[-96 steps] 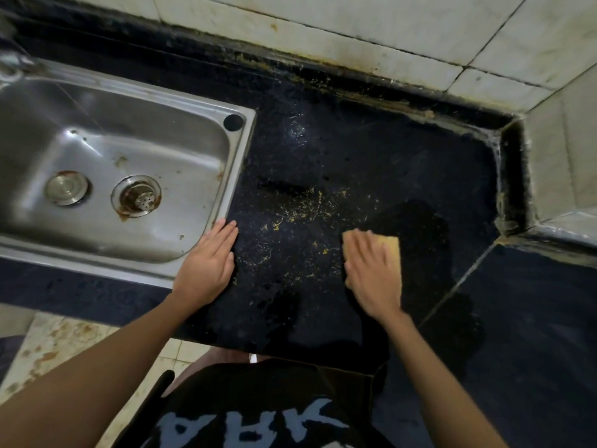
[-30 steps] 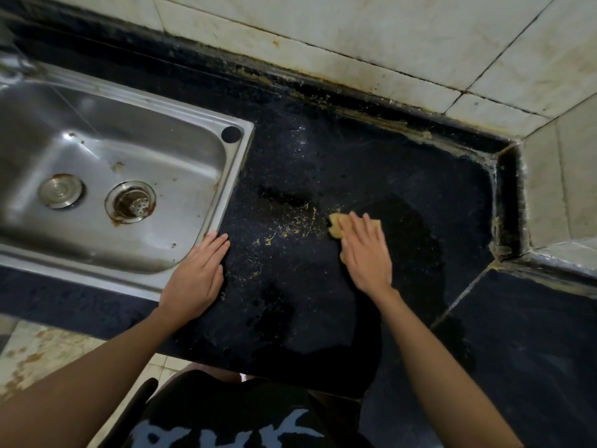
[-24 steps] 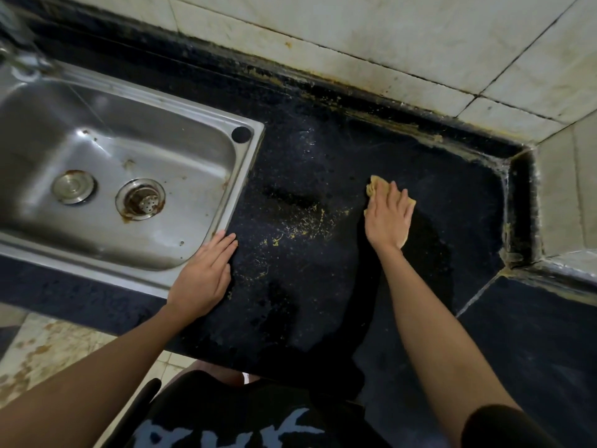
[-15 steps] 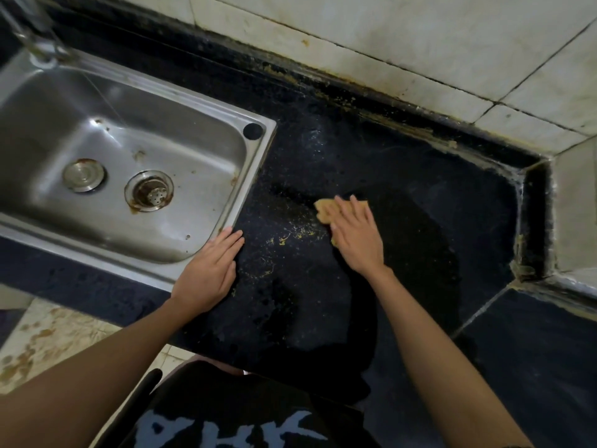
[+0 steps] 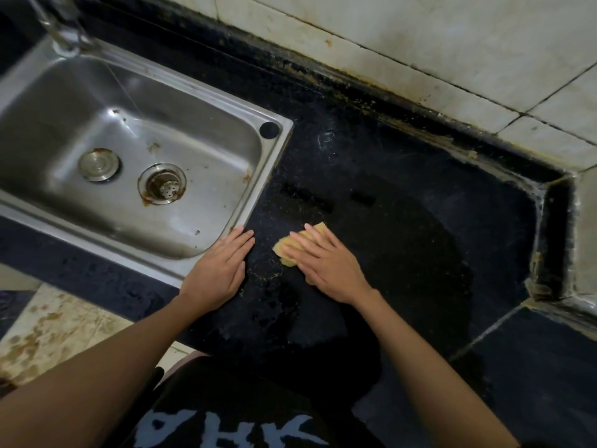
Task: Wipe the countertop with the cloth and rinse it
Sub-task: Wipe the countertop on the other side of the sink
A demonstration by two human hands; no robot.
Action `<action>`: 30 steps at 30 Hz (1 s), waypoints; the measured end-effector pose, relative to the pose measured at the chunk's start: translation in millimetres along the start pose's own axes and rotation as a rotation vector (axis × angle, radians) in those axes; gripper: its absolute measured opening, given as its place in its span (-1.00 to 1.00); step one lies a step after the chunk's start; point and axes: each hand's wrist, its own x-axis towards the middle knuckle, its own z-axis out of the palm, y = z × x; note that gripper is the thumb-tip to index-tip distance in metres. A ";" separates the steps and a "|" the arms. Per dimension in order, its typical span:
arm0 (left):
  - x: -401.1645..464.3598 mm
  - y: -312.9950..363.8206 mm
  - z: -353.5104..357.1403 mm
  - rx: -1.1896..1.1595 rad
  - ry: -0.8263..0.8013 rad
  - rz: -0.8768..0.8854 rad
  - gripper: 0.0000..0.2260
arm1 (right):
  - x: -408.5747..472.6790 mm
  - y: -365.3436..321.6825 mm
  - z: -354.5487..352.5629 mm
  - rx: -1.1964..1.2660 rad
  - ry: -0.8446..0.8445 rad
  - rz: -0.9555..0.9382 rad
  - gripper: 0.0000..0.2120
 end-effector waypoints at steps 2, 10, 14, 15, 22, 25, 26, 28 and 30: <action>0.3 -0.6 0.4 0.006 0.003 0.002 -0.55 | 5.7 32.9 -4.5 -0.074 0.019 0.055 -0.53; 0.4 -0.9 1.2 -0.001 0.011 -0.002 -0.55 | 44.3 43.0 -16.0 -0.037 0.098 0.495 -0.54; 0.1 -1.3 1.4 0.002 0.015 0.007 -0.55 | 12.5 -29.7 4.5 -0.059 0.036 0.090 -0.55; -0.2 -1.6 1.8 -0.001 0.014 0.007 -0.55 | -2.2 -35.7 6.3 -0.022 0.006 -0.011 -0.57; -1.7 0.2 -2.1 0.002 0.009 0.012 -0.55 | 0.7 43.2 -11.1 -0.047 0.093 0.353 -0.50; -5.9 -0.3 -7.6 -0.032 0.014 0.029 -0.55 | 39.4 39.1 -19.9 0.034 0.137 0.600 -0.55; -8.4 -1.7 -9.8 -0.051 0.026 0.028 -0.55 | 50.5 32.3 -21.0 0.036 0.142 0.619 -0.55; -16.0 -6.0 -13.4 -0.082 0.046 0.022 -0.55 | 64.2 12.6 -20.1 0.043 0.134 0.564 -0.55; -24.2 -10.9 -15.2 -0.091 0.056 0.028 -0.57 | 64.6 -15.5 -12.1 0.005 0.120 0.363 -0.54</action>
